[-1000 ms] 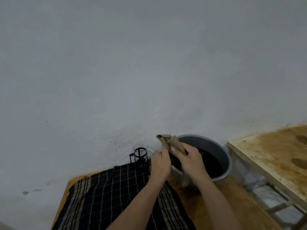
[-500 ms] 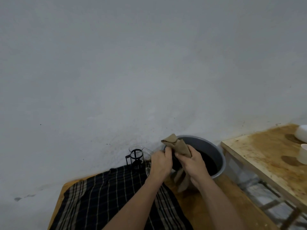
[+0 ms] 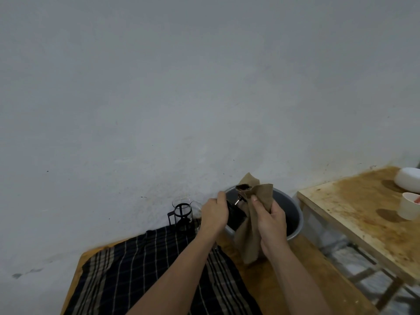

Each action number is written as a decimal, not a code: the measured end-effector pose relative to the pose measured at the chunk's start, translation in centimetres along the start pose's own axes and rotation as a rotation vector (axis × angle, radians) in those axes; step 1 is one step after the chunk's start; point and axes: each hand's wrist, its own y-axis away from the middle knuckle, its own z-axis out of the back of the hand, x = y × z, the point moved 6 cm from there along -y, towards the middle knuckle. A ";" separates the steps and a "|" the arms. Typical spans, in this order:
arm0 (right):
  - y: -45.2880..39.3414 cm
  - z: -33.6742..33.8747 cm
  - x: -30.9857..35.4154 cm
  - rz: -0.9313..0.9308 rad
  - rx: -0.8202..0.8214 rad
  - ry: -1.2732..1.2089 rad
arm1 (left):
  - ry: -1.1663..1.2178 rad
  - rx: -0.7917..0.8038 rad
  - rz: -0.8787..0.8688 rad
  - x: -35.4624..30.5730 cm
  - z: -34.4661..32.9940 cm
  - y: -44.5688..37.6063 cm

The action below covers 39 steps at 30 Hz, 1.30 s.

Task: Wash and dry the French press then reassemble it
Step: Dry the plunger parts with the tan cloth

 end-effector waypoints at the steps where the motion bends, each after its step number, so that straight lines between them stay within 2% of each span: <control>1: -0.1 0.0 0.0 -0.016 0.004 0.011 | 0.016 0.008 0.009 0.2 -0.1 0.1; 5: 0.3 -1.4 -0.4 -0.012 0.155 0.103 | 0.044 0.062 0.004 0.5 -1.3 0.2; 9: -0.5 -0.2 0.5 0.135 0.105 0.418 | 0.037 0.096 -0.040 0.9 -2.0 0.6; 13: -1.2 2.4 -1.6 0.014 -0.057 0.324 | 0.015 0.142 -0.009 2.5 -3.2 1.1; 15: -1.1 4.2 -2.6 -0.077 -0.057 0.293 | 0.036 0.140 0.030 3.6 -3.3 1.2; 18: -0.3 6.1 -3.6 -0.214 0.141 0.341 | 0.110 0.147 0.132 6.3 -3.0 1.2; 21: 0.6 7.3 -5.6 -0.299 0.381 0.572 | 0.155 0.199 0.261 8.5 -3.9 1.7; 23: 0.5 8.1 -7.6 -0.295 0.439 0.733 | 0.150 0.233 0.343 9.7 -4.9 2.2; 27: 0.0 10.3 -11.8 -0.286 0.350 0.997 | 0.208 0.322 0.473 12.2 -6.7 3.4; 32: 1.3 12.0 -16.1 -0.347 0.421 1.167 | 0.237 0.283 0.551 13.8 -7.6 4.0; 36: 0.3 12.1 -14.9 -0.352 0.351 1.180 | 0.262 0.260 0.556 13.8 -7.6 3.8; 39: -1.1 9.8 -10.8 -0.240 0.332 1.006 | 0.300 0.237 0.543 13.6 -7.5 3.4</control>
